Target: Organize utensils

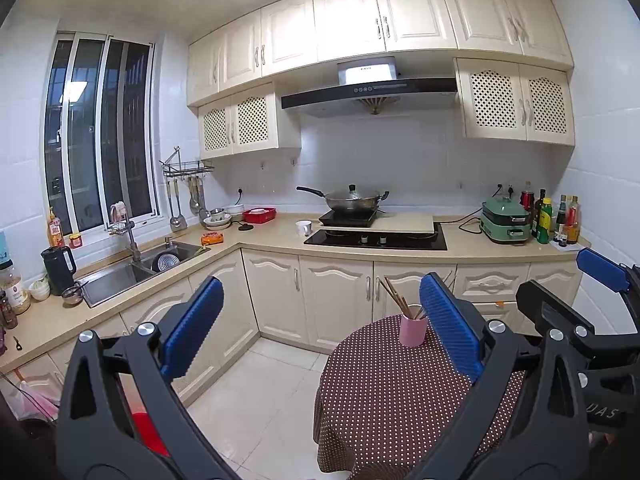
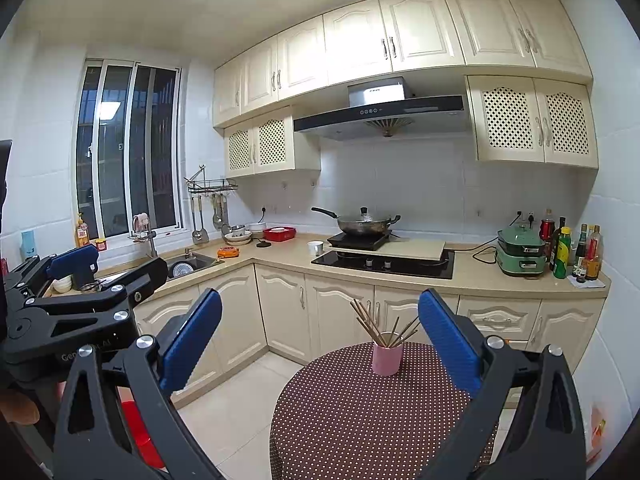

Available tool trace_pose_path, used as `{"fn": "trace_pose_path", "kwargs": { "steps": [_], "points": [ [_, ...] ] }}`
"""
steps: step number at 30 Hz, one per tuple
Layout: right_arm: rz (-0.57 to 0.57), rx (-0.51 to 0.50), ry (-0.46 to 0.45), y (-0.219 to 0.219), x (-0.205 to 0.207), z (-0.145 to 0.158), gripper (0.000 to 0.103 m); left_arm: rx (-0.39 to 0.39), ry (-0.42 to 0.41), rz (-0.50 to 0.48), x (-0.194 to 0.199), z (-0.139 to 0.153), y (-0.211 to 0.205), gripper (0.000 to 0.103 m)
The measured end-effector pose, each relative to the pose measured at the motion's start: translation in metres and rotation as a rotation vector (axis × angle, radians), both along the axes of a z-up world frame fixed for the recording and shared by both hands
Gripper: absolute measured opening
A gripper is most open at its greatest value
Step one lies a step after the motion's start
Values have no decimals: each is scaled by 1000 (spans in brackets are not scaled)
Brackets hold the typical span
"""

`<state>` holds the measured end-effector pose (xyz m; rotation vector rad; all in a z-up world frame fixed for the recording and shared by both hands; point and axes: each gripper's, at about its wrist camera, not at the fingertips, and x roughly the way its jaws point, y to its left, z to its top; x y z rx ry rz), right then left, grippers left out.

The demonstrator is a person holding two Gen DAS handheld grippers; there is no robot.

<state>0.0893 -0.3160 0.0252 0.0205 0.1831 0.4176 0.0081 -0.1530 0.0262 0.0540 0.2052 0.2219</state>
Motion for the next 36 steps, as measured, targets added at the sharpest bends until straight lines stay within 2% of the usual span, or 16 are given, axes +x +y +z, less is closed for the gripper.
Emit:
{"fn": "trace_pose_path", "kwargs": {
  "steps": [36],
  "points": [
    [0, 8, 21, 6, 9, -2, 95, 10, 17, 8, 18, 1, 3, 97]
  ]
}}
